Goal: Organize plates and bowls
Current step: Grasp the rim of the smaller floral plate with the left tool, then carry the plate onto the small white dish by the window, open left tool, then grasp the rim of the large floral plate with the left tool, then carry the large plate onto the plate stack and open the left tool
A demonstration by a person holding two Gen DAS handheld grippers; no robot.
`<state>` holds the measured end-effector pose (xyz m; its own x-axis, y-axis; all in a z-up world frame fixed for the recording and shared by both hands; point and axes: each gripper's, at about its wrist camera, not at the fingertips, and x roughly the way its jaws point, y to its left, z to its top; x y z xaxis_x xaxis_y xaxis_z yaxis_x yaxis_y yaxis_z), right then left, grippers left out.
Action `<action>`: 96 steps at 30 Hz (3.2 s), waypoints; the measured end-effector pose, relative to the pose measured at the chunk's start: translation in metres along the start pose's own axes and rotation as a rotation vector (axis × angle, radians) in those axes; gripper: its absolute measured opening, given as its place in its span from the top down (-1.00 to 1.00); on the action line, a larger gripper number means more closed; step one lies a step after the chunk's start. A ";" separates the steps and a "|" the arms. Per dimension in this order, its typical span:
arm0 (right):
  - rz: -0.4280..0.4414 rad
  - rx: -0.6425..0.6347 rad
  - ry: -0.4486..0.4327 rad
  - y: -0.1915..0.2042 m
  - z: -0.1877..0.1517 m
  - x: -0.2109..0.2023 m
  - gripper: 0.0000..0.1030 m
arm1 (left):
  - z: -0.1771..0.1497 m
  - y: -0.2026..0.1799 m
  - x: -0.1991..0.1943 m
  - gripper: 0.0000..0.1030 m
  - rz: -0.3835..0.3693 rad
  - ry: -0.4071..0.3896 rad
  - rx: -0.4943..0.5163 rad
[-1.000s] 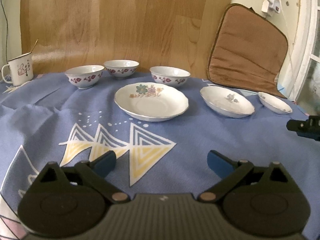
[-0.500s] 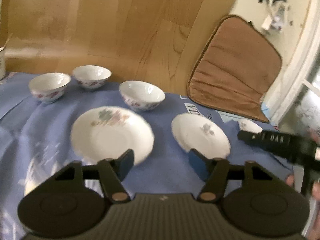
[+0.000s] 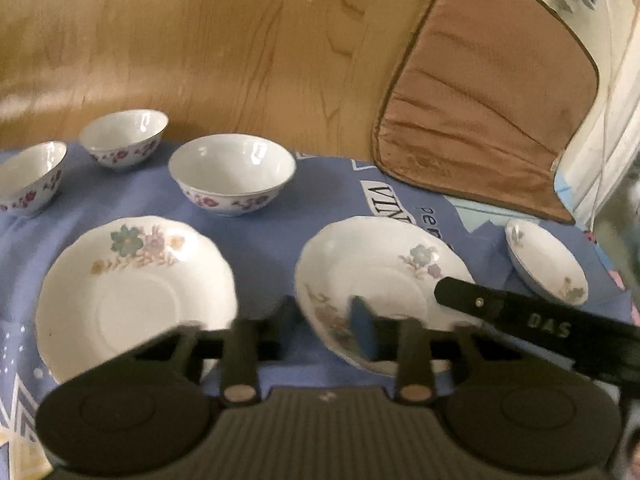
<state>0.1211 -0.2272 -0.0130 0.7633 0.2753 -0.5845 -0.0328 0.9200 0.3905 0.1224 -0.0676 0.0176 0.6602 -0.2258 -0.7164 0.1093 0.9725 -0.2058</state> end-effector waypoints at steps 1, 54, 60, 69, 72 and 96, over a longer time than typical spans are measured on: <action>0.002 -0.004 0.004 0.001 0.000 -0.004 0.77 | 0.001 0.000 -0.002 0.52 -0.008 0.011 -0.013; -0.252 0.476 0.065 -0.137 0.053 -0.064 0.18 | -0.059 0.044 -0.082 0.26 -0.084 -0.073 0.001; -0.226 0.427 0.141 -0.110 0.048 -0.043 0.73 | -0.057 0.056 -0.084 0.26 -0.119 -0.067 -0.035; 0.077 0.246 0.354 -0.026 -0.018 -0.054 0.73 | -0.056 0.057 -0.083 0.13 -0.194 -0.025 -0.080; 0.146 0.170 0.419 -0.003 -0.044 -0.067 0.73 | -0.057 0.052 -0.082 0.13 -0.199 -0.021 -0.069; 0.074 0.144 0.125 0.019 -0.073 -0.097 0.62 | -0.072 0.042 -0.101 0.79 -0.178 0.003 -0.007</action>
<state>-0.0010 -0.2159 -0.0011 0.6759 0.3814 -0.6306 0.0135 0.8491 0.5281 0.0072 -0.0083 0.0331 0.6288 -0.3947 -0.6699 0.2189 0.9166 -0.3345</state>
